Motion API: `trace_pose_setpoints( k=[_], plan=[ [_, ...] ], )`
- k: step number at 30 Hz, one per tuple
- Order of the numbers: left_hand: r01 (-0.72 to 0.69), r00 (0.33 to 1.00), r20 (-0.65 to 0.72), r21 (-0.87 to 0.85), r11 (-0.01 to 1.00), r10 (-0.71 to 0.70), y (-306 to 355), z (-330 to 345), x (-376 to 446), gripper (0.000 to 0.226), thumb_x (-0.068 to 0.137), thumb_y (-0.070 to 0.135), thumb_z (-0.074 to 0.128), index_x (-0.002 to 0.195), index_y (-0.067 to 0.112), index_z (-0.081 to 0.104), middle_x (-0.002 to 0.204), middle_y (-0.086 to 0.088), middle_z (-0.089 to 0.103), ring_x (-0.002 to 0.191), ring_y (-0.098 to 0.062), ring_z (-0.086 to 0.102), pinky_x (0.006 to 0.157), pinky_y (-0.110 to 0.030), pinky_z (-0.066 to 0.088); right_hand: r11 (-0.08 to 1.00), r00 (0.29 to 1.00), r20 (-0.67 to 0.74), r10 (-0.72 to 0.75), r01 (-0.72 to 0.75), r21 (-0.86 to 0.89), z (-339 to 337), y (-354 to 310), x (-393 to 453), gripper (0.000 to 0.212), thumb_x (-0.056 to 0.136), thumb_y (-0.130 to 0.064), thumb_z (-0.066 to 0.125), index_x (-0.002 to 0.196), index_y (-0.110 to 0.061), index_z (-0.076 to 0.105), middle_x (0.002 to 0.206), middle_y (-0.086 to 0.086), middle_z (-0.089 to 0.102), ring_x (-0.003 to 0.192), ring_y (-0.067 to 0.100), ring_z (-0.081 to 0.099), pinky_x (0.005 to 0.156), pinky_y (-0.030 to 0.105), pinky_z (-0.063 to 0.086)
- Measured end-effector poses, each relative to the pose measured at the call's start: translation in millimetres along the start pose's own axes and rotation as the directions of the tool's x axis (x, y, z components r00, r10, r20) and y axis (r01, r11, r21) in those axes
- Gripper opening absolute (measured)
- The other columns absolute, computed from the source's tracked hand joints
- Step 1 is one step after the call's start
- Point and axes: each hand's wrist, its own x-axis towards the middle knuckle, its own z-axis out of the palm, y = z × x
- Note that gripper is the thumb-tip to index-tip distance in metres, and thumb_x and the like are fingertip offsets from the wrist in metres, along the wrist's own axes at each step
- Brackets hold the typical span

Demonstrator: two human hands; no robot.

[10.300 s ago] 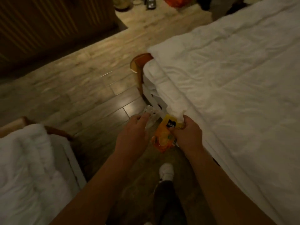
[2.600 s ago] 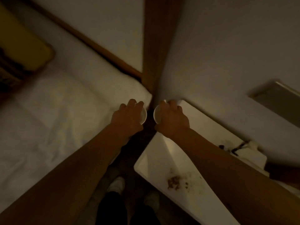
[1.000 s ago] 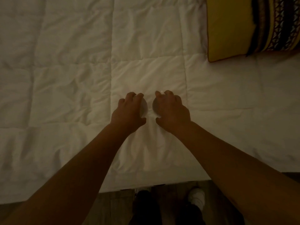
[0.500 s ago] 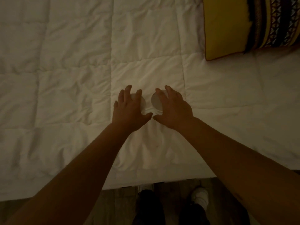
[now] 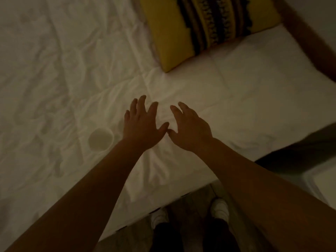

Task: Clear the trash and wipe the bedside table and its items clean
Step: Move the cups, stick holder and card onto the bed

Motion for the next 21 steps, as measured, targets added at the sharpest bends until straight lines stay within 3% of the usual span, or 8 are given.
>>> trace_pose_setpoints(
  k=[5, 11, 15, 18, 21],
  plan=[
    [-0.230, 0.972, 0.063, 0.029, 0.973, 0.228, 109, 16, 23, 0.078, 0.082, 0.067, 0.044, 0.145, 0.024, 0.028, 0.158, -0.014, 0.016, 0.145, -0.038, 0.011, 0.111, -0.057, 0.024, 0.972, 0.970, -0.059, 0.235, -0.235, 0.006, -42, 101, -56, 0.076, 0.089, -0.051, 0.051, 0.150, -0.022, 0.017, 0.159, 0.008, 0.016, 0.142, 0.027, 0.024, 0.101, 0.046, 0.039],
    [-0.487, 0.863, 0.155, -0.001, 0.873, 0.481, 263, 43, 22, 0.077, 0.083, 0.066, 0.038, 0.146, 0.022, 0.030, 0.155, -0.012, 0.027, 0.143, -0.037, 0.022, 0.110, -0.057, 0.029, 0.854, 0.847, -0.107, 0.521, -0.517, 0.064, -81, 218, -148, 0.070, 0.093, -0.048, 0.047, 0.150, -0.021, 0.016, 0.160, 0.007, 0.015, 0.143, 0.028, 0.021, 0.107, 0.047, 0.035],
    [-0.642, 0.737, 0.219, -0.067, 0.764, 0.639, 369, 71, 3, 0.076, 0.086, 0.062, 0.044, 0.148, 0.021, 0.029, 0.155, -0.012, 0.028, 0.142, -0.035, 0.024, 0.110, -0.055, 0.029, 0.743, 0.725, -0.162, 0.669, -0.653, 0.146, -96, 286, -223, 0.066, 0.091, -0.043, 0.054, 0.146, -0.022, 0.026, 0.156, 0.006, 0.026, 0.139, 0.029, 0.030, 0.102, 0.046, 0.041],
    [-0.725, 0.635, 0.279, -0.105, 0.681, 0.720, 450, 98, -19, 0.077, 0.087, 0.061, 0.046, 0.150, 0.022, 0.024, 0.156, -0.012, 0.024, 0.142, -0.034, 0.023, 0.112, -0.053, 0.027, 0.650, 0.632, -0.153, 0.760, -0.737, 0.184, -100, 339, -286, 0.069, 0.092, -0.043, 0.053, 0.150, -0.021, 0.022, 0.159, 0.007, 0.020, 0.142, 0.028, 0.025, 0.104, 0.046, 0.037],
    [-0.792, 0.527, 0.279, -0.182, 0.583, 0.803, 518, 115, -47, 0.077, 0.086, 0.060, 0.048, 0.147, 0.018, 0.030, 0.151, -0.014, 0.034, 0.136, -0.034, 0.033, 0.109, -0.050, 0.032, 0.568, 0.549, -0.146, 0.823, -0.797, 0.204, -101, 381, -343, 0.068, 0.092, -0.042, 0.052, 0.149, -0.020, 0.021, 0.159, 0.009, 0.017, 0.143, 0.027, 0.022, 0.105, 0.045, 0.035]
  ],
)
